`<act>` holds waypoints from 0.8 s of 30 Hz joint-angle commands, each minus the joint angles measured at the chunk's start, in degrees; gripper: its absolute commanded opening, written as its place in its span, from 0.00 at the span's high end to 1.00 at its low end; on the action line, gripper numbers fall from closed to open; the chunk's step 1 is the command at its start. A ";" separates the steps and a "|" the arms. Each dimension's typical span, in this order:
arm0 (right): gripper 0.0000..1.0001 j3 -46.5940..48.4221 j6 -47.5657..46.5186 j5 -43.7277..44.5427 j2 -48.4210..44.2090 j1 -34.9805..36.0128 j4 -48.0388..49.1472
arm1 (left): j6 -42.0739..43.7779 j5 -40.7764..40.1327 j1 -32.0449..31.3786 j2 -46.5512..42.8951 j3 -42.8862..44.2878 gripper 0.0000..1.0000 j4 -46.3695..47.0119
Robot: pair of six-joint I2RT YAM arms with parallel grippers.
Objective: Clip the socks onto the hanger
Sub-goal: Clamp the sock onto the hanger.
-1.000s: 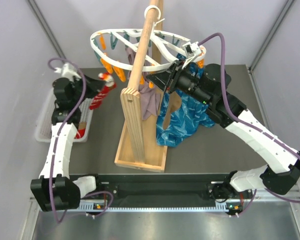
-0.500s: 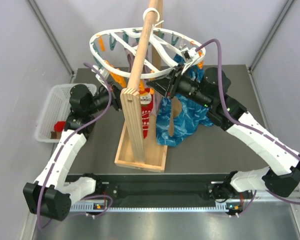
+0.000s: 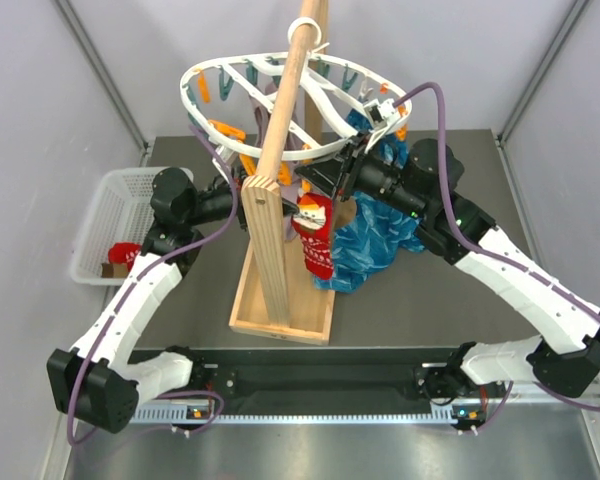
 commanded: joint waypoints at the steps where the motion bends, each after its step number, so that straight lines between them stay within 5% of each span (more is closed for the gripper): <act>1: 1.00 -2.14 -1.57 1.42 0.27 -1.19 -5.11 | -1.00 2.33 -0.94 -0.20 2.25 1.00 7.13; 24: 1.00 -3.37 -1.04 1.69 -0.79 -1.19 -5.03 | -3.90 -1.80 -0.94 -4.50 1.20 1.00 13.19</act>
